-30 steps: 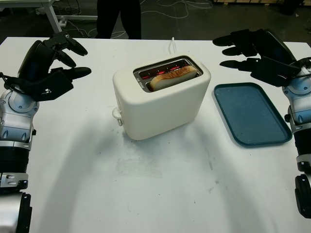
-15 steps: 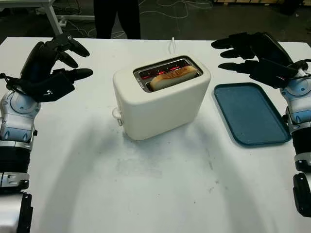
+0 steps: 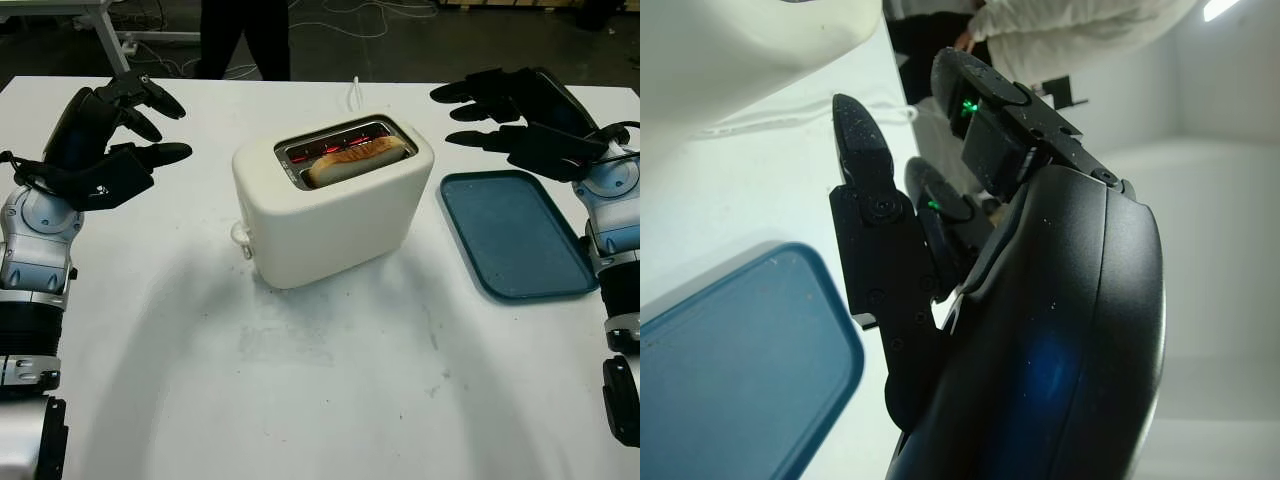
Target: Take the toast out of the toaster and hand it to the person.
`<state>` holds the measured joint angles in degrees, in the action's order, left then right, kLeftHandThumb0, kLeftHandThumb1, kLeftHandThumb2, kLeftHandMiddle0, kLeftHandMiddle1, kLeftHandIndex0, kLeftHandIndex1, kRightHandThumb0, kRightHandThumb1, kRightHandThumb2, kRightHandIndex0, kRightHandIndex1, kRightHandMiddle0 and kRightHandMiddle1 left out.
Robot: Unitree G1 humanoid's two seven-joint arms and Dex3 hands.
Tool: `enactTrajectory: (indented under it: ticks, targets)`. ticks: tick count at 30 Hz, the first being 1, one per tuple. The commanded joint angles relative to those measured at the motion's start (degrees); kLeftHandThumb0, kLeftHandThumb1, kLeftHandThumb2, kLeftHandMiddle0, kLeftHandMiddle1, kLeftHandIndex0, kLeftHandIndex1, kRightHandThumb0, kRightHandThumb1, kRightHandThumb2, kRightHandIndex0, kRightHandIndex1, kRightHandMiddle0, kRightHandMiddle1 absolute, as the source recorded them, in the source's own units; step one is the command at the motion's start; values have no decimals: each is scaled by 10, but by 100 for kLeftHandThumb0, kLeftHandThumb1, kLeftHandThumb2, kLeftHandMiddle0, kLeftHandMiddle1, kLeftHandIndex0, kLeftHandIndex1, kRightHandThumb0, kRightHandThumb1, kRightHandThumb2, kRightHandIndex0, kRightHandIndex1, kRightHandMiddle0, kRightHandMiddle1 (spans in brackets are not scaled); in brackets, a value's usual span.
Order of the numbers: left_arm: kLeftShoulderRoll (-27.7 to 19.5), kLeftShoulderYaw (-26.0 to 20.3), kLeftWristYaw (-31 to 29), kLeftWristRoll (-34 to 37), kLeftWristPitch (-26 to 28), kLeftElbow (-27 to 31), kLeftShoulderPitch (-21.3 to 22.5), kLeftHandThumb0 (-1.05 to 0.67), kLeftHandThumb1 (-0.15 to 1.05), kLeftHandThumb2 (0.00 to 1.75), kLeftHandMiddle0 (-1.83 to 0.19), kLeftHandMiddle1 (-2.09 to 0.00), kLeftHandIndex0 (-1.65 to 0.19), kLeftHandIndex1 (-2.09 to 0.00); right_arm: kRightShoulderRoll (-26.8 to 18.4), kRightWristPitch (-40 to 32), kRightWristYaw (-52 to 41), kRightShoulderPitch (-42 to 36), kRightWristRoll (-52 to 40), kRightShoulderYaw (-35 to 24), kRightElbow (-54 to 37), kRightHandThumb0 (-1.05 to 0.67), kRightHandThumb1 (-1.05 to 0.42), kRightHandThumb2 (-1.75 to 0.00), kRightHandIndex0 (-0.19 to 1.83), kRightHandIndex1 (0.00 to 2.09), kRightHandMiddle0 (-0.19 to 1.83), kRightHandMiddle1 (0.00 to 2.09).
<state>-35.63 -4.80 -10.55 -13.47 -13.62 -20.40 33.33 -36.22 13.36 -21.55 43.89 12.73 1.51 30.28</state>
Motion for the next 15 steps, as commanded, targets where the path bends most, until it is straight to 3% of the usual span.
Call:
enactTrajectory:
  ticks: [1,15]
  targets:
    - [3,-1,-2,8,4,4,4,-92,92,9,-47,-131,-39,-120,-3,2,1,3,0,0,-6,-39,-92,-2,79,1,73,0]
    - [2,-2,1,8,2,4,2,-92,92,8,-48,-132,-39,-120,1,7,-1,5,-4,0,0,-34,-92,-1,80,1,74,1]
